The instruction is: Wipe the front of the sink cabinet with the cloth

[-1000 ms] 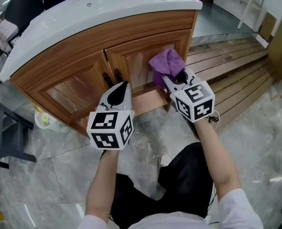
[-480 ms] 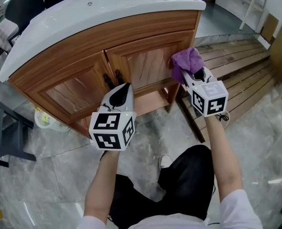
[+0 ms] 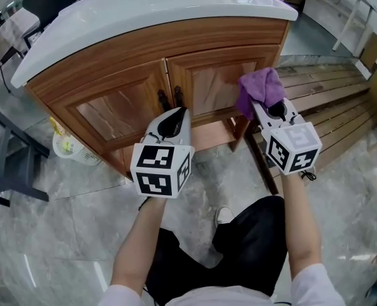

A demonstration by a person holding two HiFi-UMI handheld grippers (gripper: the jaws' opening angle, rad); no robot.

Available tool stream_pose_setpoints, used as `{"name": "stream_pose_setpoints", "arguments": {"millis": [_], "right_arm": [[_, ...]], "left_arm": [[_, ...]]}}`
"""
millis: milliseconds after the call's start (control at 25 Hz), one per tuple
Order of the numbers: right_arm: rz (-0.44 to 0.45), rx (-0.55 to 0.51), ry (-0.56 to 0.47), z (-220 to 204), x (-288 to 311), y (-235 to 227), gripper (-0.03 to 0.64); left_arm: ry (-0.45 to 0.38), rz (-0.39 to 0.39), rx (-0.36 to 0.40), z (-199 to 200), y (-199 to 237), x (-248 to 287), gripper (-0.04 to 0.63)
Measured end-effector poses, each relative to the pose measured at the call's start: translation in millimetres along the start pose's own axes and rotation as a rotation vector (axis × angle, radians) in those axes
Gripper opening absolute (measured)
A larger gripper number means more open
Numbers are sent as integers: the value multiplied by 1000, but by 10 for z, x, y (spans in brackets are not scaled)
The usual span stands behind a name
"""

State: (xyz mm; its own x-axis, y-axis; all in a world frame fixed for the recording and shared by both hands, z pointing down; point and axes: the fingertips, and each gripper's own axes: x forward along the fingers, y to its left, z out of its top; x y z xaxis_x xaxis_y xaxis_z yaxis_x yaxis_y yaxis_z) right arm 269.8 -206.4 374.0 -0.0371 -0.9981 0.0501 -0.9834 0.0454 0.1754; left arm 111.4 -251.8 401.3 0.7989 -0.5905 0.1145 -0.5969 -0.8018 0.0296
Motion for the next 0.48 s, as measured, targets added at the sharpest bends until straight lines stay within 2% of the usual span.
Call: {"name": "stream_pose_setpoints", "arguments": {"millis": [480], "right_arm": [[253, -21, -68, 432, 67, 1277, 72]], "left_arm": [[-28, 129, -31, -12, 511, -555, 5]]}}
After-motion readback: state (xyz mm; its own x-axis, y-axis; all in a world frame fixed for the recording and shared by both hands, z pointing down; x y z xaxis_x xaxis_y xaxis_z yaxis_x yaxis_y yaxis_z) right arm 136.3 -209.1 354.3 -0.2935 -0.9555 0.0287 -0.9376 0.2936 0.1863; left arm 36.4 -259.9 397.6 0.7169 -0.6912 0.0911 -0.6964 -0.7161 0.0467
